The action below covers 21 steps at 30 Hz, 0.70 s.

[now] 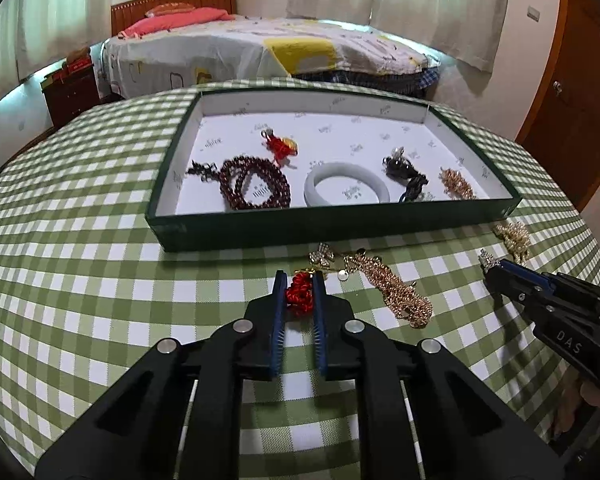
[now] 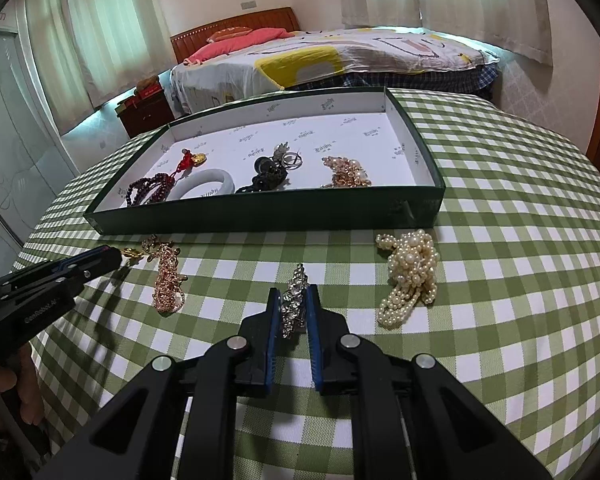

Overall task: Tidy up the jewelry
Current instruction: 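Grasp the silver rhinestone brooch with the right tool while the left tool grasps the red knot charm, then carry the rhinestone brooch and red knot charm over the green box with both tools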

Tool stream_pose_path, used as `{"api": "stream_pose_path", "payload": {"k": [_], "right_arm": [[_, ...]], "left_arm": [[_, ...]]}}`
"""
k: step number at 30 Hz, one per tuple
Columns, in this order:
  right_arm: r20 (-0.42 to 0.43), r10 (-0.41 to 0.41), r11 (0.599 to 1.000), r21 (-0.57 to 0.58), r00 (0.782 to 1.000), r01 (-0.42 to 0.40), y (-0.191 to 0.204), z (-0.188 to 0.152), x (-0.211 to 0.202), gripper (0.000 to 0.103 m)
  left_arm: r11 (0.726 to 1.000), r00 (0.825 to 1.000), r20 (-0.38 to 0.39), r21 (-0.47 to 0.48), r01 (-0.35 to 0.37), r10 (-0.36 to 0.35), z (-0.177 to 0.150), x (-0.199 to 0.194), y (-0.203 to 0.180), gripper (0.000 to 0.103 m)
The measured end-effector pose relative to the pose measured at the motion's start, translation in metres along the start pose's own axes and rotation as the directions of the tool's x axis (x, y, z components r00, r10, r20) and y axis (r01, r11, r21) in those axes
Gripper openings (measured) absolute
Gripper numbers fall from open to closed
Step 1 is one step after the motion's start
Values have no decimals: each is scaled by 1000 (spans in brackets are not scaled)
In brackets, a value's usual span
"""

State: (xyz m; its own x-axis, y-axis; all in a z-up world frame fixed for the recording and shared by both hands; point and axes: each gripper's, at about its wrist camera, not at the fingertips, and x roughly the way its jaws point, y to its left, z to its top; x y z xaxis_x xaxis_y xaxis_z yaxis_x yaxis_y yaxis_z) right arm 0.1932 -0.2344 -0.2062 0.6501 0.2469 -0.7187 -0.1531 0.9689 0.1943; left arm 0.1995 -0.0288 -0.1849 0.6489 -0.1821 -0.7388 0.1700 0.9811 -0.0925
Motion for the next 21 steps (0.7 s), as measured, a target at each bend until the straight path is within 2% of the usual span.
{"api": "stream_pose_path", "payload": {"k": [21], "right_arm": [[114, -2, 1000, -28, 993, 5, 13, 0, -35, 13]], "left_arm": [[1000, 993, 118, -12, -16, 17, -2, -50, -3, 13]]}}
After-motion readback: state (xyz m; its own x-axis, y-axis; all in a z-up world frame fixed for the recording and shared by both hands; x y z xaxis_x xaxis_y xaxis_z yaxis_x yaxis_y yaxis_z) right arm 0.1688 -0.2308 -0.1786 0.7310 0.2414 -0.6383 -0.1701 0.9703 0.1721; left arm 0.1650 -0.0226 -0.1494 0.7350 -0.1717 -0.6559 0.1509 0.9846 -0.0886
